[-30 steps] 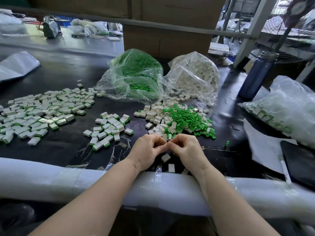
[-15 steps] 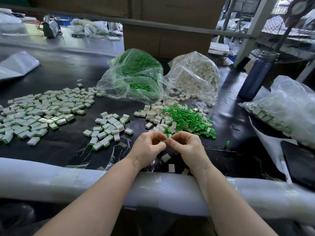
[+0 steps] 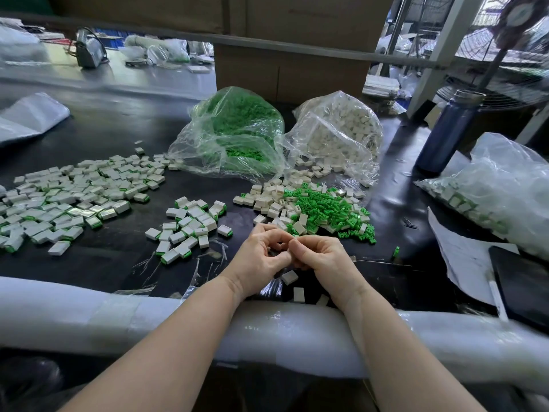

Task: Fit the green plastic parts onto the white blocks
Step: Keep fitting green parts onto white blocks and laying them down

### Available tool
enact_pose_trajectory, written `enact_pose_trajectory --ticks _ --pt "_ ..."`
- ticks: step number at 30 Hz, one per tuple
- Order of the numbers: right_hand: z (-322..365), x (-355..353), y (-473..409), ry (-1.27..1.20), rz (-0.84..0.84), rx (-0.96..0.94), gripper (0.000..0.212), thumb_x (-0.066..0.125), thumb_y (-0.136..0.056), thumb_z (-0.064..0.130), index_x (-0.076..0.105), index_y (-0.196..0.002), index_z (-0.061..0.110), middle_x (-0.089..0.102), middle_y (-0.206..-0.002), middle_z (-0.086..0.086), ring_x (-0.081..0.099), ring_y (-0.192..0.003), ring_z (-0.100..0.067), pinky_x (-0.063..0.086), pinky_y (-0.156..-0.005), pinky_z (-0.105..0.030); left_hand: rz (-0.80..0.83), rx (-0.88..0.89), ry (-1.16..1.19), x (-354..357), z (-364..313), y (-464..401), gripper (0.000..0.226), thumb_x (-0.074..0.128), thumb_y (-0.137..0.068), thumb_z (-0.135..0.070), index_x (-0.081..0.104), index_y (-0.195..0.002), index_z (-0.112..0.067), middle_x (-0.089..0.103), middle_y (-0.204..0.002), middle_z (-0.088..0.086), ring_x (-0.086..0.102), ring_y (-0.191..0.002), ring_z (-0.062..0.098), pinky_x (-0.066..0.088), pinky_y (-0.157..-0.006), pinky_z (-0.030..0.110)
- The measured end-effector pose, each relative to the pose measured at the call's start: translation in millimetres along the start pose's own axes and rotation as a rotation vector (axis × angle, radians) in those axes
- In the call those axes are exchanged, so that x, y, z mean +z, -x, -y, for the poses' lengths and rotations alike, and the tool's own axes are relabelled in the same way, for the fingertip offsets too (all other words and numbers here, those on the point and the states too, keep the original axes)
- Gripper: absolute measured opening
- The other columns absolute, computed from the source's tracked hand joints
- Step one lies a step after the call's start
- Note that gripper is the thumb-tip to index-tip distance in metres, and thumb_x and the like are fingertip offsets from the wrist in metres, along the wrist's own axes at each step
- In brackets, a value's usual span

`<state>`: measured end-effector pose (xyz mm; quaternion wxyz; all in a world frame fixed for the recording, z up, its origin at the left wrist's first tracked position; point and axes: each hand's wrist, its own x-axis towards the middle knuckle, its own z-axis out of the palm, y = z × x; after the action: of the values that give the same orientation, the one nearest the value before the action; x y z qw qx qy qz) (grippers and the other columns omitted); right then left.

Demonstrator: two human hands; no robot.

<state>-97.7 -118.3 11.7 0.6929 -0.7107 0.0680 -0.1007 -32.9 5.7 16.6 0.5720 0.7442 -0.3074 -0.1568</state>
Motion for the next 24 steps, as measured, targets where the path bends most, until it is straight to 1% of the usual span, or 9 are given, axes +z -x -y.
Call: enact_pose_trajectory --ticks 2,4,6,8,10,13,20,24 --pt "0.9 -0.5 0.6 -0.047 0.015 0.003 0.015 0.055 -0.090 0.003 0.068 -0.082 0.003 0.065 -0.058 0.004 0.058 -0.052 -0.004 0.045 -0.051 -0.013 0.010 0.006 -0.020 -0.1 -1.2 0.6 0.021 0.060 -0.081 0.006 0.065 -0.086 -0.014 0.045 -0.111 0.010 0.054 -0.094 0.024 0.049 -0.088 0.025" --pt "1.5 -0.8 1.2 -0.067 0.019 0.000 0.016 0.055 -0.089 0.001 0.067 -0.080 0.003 0.063 -0.053 0.007 0.056 -0.048 0.000 0.042 -0.048 -0.010 0.022 0.017 -0.043 0.1 -2.2 1.1 0.017 0.060 -0.081 0.006 0.065 -0.088 -0.010 0.045 -0.109 0.009 0.051 -0.091 0.018 0.046 -0.088 0.022" --pt "1.3 -1.2 1.3 -0.077 0.008 0.004 0.014 0.056 -0.088 0.000 0.068 -0.080 0.002 0.064 -0.054 0.006 0.057 -0.049 -0.001 0.043 -0.049 -0.011 0.034 0.037 -0.069 0.4 -2.7 1.7 0.016 0.059 -0.081 0.006 0.063 -0.089 -0.007 0.044 -0.107 0.009 0.049 -0.089 0.015 0.044 -0.086 0.019" --pt "0.3 -1.8 0.9 -0.083 -0.011 0.018 0.012 0.059 -0.086 0.001 0.070 -0.082 -0.001 0.066 -0.058 0.000 0.059 -0.052 -0.005 0.047 -0.051 -0.014 0.049 0.058 -0.093 0.9 -3.4 2.0 0.016 0.059 -0.081 0.008 0.062 -0.088 -0.006 0.043 -0.104 0.009 0.046 -0.086 0.013 0.041 -0.081 0.013" --pt "-0.6 -2.1 0.7 -0.083 -0.024 0.030 0.012 0.059 -0.086 0.000 0.070 -0.082 -0.003 0.065 -0.060 -0.004 0.059 -0.053 -0.006 0.047 -0.052 -0.015 0.061 0.066 -0.097 1.4 -3.7 2.0 0.017 0.058 -0.081 0.008 0.060 -0.087 -0.007 0.043 -0.103 0.008 0.045 -0.082 0.010 0.040 -0.077 0.010" --pt "-0.7 -2.4 1.3 -0.077 -0.030 0.028 0.012 0.059 -0.086 -0.002 0.070 -0.082 -0.005 0.064 -0.054 0.001 0.056 -0.048 -0.002 0.044 -0.048 -0.013 0.074 0.069 -0.105 1.6 -3.5 2.2 0.018 0.057 -0.081 0.009 0.059 -0.086 -0.008 0.042 -0.102 0.008 0.044 -0.078 0.007 0.039 -0.074 0.009" --pt "-0.2 -2.5 1.4 -0.073 -0.036 0.032 0.011 0.059 -0.085 -0.003 0.069 -0.085 -0.007 0.061 -0.049 0.004 0.053 -0.044 -0.001 0.042 -0.046 -0.012 0.084 0.084 -0.128 2.5 -2.3 1.4 0.016 0.056 -0.082 0.008 0.059 -0.088 -0.006 0.043 -0.104 0.010 0.043 -0.080 0.007 0.038 -0.078 0.010" --pt "-1.3 -2.7 1.1 -0.071 -0.052 0.041 0.011 0.060 -0.084 -0.002 0.069 -0.082 -0.008 0.061 -0.051 0.001 0.054 -0.045 -0.004 0.043 -0.046 -0.014 0.085 0.086 -0.149 2.3 0.4 0.3 0.014 0.056 -0.082 0.006 0.060 -0.090 -0.004 0.043 -0.103 0.007 0.044 -0.082 0.007 0.038 -0.079 0.010"
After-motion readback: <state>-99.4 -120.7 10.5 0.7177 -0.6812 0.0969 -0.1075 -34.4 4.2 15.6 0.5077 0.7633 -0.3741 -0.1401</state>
